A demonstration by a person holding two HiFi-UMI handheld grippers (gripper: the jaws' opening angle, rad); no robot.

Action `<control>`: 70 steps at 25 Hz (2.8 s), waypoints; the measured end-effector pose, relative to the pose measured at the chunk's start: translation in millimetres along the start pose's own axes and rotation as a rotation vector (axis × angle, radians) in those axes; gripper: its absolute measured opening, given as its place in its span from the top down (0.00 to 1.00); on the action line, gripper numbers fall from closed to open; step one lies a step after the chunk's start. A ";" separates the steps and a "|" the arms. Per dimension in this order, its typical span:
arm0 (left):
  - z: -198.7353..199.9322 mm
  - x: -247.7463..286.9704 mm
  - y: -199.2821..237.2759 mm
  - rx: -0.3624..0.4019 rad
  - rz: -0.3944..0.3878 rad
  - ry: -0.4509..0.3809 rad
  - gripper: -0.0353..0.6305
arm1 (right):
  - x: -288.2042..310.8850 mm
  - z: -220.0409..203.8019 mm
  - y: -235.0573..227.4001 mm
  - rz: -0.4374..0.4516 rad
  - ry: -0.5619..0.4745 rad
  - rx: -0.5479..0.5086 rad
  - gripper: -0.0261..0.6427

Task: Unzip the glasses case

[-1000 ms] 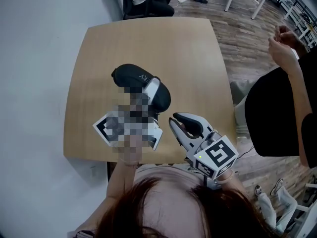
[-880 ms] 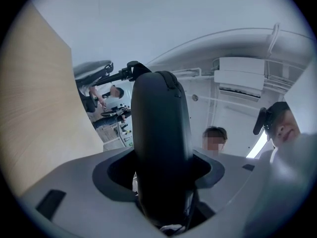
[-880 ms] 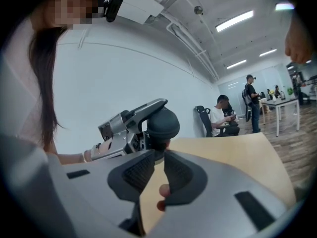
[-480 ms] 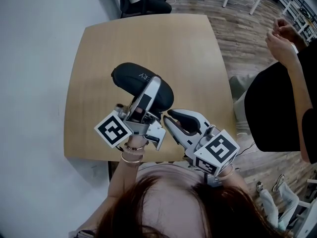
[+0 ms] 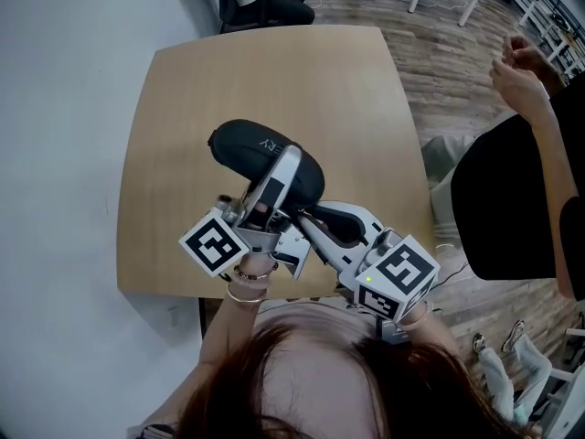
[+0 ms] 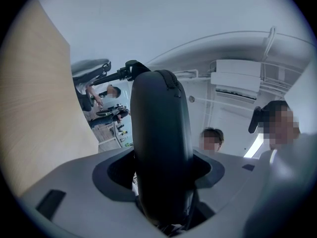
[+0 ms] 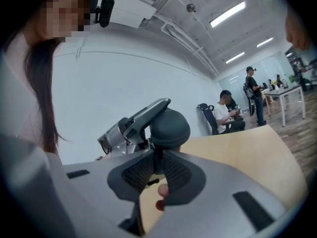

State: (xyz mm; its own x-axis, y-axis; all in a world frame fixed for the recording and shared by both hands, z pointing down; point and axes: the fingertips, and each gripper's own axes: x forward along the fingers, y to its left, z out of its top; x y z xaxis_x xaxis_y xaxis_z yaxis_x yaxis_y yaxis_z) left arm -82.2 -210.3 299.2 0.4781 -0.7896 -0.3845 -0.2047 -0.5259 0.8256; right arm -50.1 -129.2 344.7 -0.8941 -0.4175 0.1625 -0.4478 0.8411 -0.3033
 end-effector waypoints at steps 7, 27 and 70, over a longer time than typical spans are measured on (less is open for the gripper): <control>-2.4 -1.2 3.6 0.008 0.002 0.004 0.52 | 1.4 -3.9 1.3 0.012 0.008 0.009 0.91; -3.3 -5.4 13.8 0.010 0.048 0.005 0.53 | -10.9 -9.6 -5.2 -0.021 0.024 -0.091 0.94; 3.0 23.9 -72.0 0.189 -0.223 0.103 0.53 | -28.2 39.0 19.4 0.149 -0.232 -0.001 0.84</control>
State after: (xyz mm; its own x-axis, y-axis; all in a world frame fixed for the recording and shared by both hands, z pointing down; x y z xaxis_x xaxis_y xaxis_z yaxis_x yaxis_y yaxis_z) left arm -58.6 -192.2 229.3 0.6109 -0.6173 -0.4958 -0.2358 -0.7396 0.6304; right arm -34.1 -114.5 297.6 -0.9287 -0.3562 -0.1031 -0.3110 0.8996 -0.3065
